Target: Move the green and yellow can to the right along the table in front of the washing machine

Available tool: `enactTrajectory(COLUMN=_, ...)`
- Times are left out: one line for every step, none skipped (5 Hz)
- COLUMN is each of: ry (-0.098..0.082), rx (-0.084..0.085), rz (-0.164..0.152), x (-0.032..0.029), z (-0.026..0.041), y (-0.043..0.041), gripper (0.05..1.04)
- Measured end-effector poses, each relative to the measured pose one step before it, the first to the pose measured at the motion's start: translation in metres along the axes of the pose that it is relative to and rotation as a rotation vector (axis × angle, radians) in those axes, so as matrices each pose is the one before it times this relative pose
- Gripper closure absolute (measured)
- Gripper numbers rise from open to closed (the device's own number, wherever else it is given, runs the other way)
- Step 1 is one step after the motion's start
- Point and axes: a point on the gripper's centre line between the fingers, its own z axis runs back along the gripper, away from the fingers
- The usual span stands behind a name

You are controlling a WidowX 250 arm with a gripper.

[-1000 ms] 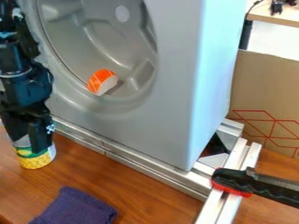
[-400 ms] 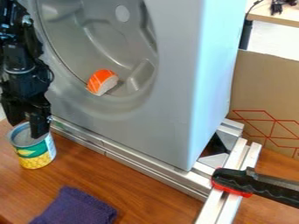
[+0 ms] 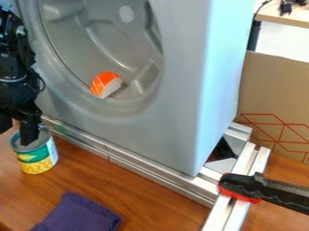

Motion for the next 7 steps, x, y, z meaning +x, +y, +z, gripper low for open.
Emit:
enactTrajectory(ry=0.0105, rx=0.0083, rz=0.0068, x=0.00008, z=-0.00503, y=0.00110, gripper=0.083)
enactTrajectory(ry=0.0109, rx=0.0137, rz=0.0129, x=-0.00129, z=-0.00553, y=-0.00003, gripper=0.083)
enactTrajectory(ry=-0.0434, rx=-0.0082, rz=0.0071, x=0.00336, z=-0.00349, y=-0.00401, gripper=0.083)
enactTrajectory(ry=-0.1043, rx=-0.0187, rz=0.0194, x=0.00527, z=0.00093, y=-0.00796, gripper=0.083)
enactTrajectory(ry=-0.0306, rx=-0.1307, rz=0.0112, x=0.00238, z=-0.00029, y=-0.01212, gripper=0.083)
enactTrajectory(ry=0.0122, rx=-0.1927, rz=0.0046, x=0.00418, z=-0.00471, y=-0.02521, gripper=0.083)
enactTrajectory(ry=0.1094, rx=-0.0752, rz=-0.0712, x=0.00412, z=-0.00763, y=-0.03437, gripper=0.083)
